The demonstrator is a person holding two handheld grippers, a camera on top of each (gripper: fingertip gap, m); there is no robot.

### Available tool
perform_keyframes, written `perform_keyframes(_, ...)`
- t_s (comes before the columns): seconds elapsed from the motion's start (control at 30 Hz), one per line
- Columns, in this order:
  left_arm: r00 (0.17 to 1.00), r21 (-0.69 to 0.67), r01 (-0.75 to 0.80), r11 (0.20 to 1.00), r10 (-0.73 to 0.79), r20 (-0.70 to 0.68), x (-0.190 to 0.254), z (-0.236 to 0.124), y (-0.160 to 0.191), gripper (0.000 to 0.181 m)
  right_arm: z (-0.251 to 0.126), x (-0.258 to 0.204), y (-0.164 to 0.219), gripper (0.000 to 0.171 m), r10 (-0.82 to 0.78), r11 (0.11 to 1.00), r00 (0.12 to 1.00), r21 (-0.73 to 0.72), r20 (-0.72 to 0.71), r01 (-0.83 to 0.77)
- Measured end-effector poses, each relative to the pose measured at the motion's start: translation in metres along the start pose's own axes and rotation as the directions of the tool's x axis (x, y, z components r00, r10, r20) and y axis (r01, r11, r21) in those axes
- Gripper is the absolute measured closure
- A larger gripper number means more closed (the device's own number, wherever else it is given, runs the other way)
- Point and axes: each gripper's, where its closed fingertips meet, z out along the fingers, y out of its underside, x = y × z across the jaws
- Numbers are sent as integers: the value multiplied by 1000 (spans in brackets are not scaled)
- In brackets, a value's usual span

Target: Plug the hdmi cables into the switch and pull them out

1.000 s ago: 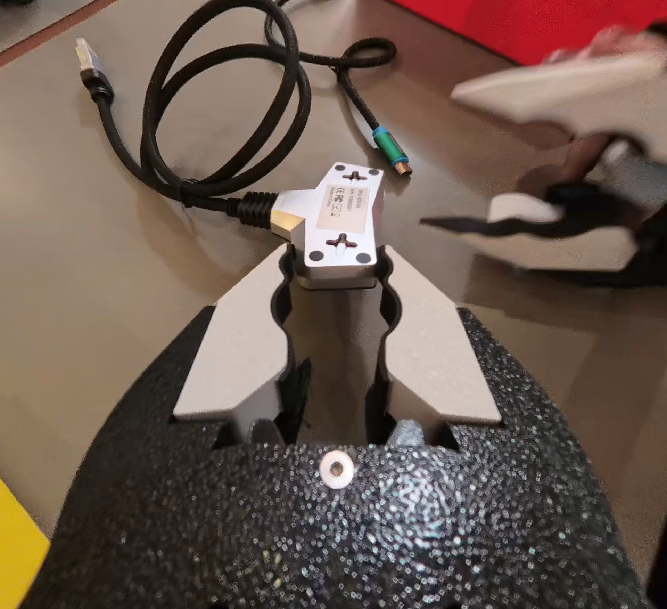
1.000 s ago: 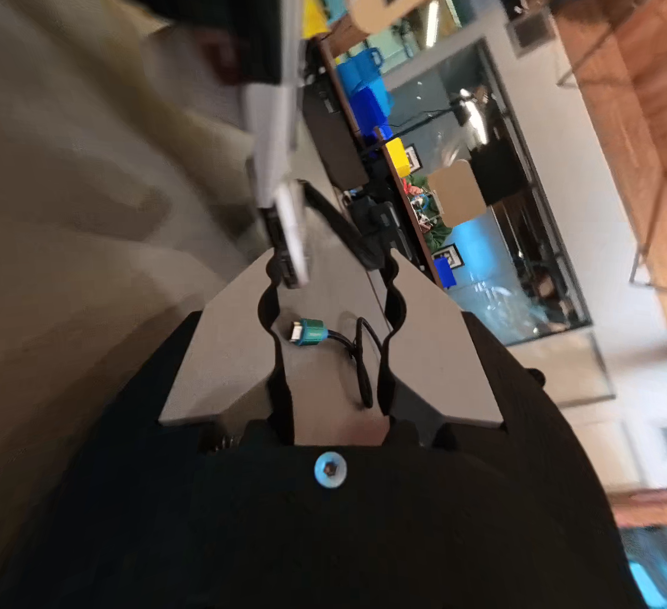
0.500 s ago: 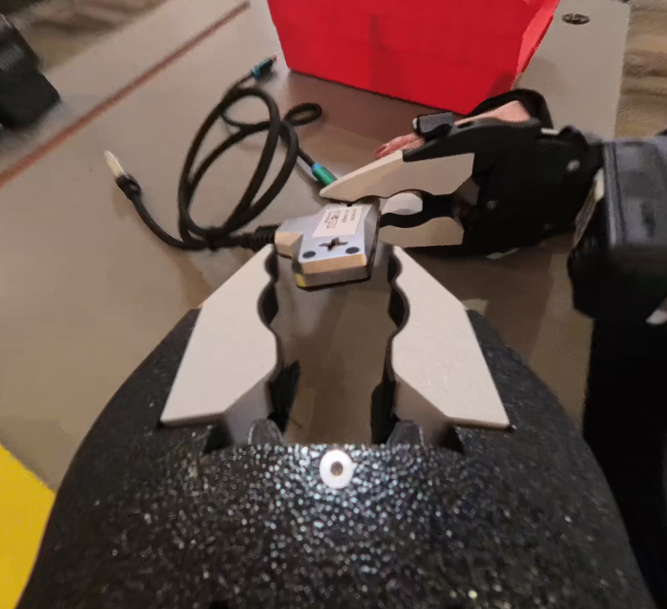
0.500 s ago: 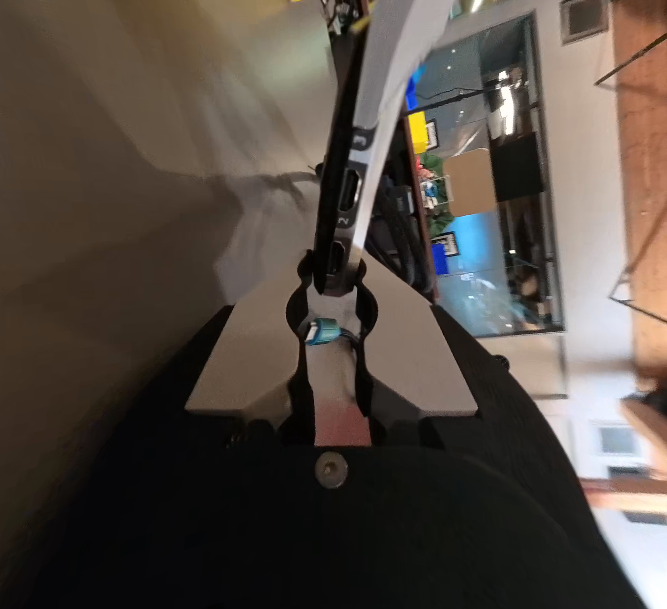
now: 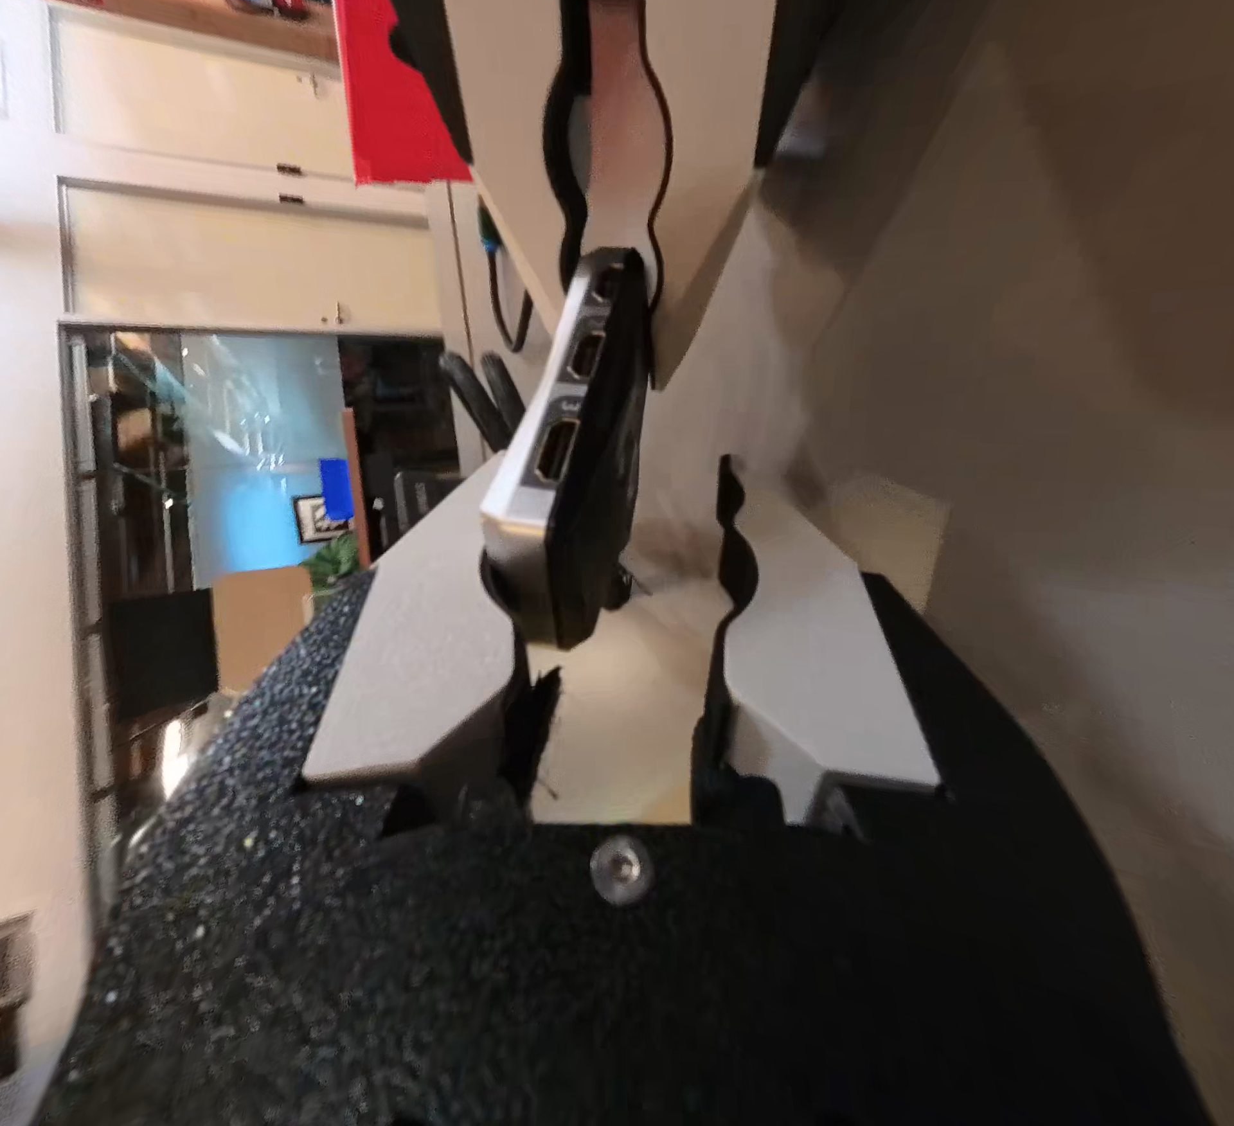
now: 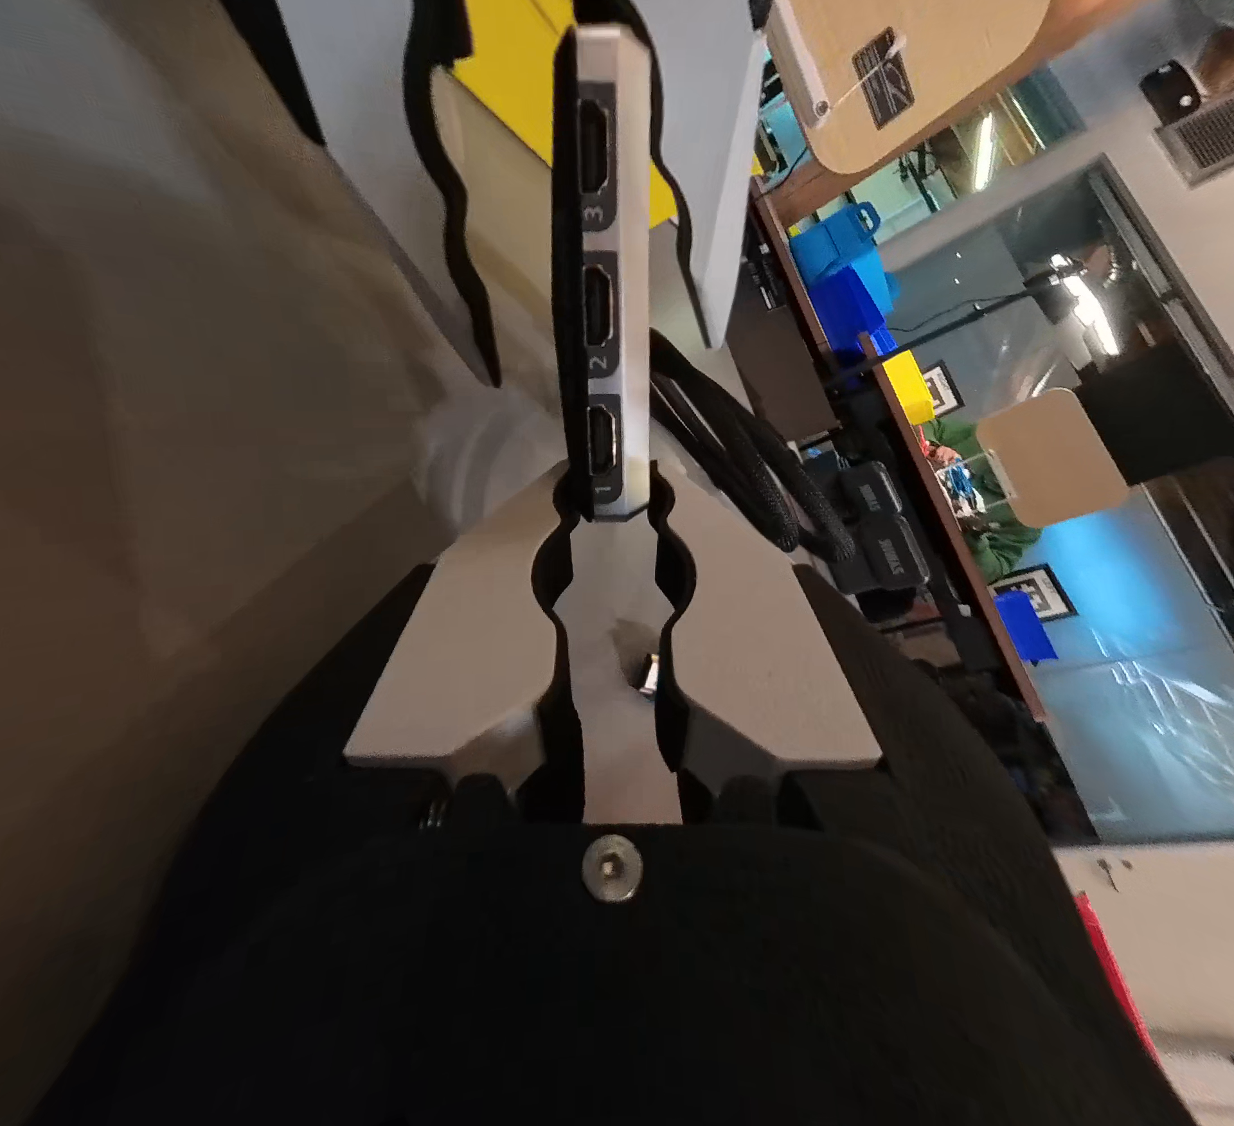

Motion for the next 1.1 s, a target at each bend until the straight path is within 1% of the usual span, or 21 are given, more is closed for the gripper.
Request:
perform_keyframes(0.1, 999, 58, 9, 998, -7, -42, 3, -1, -7, 140, -2, -4, -4, 153, -6, 999, 999, 34, 31, 5)
perform_keyframes(0.17, 996, 61, -10, 998, 16, -87, 8, -1, -8, 159, -2, -10, -4, 153, -42, 999, 998, 34, 51, 40)
perform_keyframes(0.2, 993, 57, -21, 998, 27, -117, 12, -1, -7, 162, -1, -14, -2, 153, -70, 997, 995, 22, 65, 69)
perform_keyframes(0.27, 990, 32, -23, 999, 27, -138, 15, 2, -4, 161, 2, -18, 2, 152, -111, 994, 991, -10, 70, 112)
perform_keyframes(0.33, 993, -14, -14, 1000, 13, -116, 12, 6, 1, 161, 3, -13, 3, 151, -114, 993, 993, -19, 35, 114)
perform_keyframes(0.37, 995, -56, -14, 998, 8, -103, 11, 9, 8, 161, 1, -9, 2, 144, -103, 995, 995, -8, 11, 103)
perform_keyframes(0.4, 997, -97, -8, 995, 1, -71, 7, 12, 15, 161, -1, -3, 2, 140, -80, 997, 997, 3, -14, 80)
perform_keyframes(0.47, 999, -153, 53, 987, -53, 8, 0, 16, 28, 160, -9, 12, 6, 135, -15, 1000, 997, 11, -72, 16)
perform_keyframes(0.57, 982, -188, 157, 970, -134, 132, -13, 22, 43, 161, -26, 45, 21, 134, 68, 998, 973, -1, -219, -70)
perform_keyframes(0.67, 981, -210, 129, 969, -93, 173, -15, 30, 54, 161, -42, 70, 43, 136, 110, 988, 929, -63, -353, -141)
perform_keyframes(0.77, 976, -244, 105, 964, -53, 211, -15, 40, 61, 161, -48, 76, 54, 138, 114, 980, 914, -105, -390, -167)
perform_keyframes(0.83, 966, -258, 104, 961, -37, 254, -17, 46, 62, 161, -46, 75, 57, 139, 65, 979, 917, -151, -395, -135)
perform_keyframes(0.9, 965, -272, 85, 959, -10, 263, -18, 51, 66, 162, -43, 70, 60, 140, -17, 975, 927, -212, -376, -68)
perform_keyframes(1.0, 960, -239, 95, 967, -25, 280, -23, 51, 70, 162, -37, 61, 59, 141, -150, 958, 930, -282, -335, 53)
perform_keyframes(1.1, 962, -262, 76, 962, -3, 272, -21, 55, 93, 161, -30, 54, 62, 141, -268, 923, 922, -349, -278, 163)
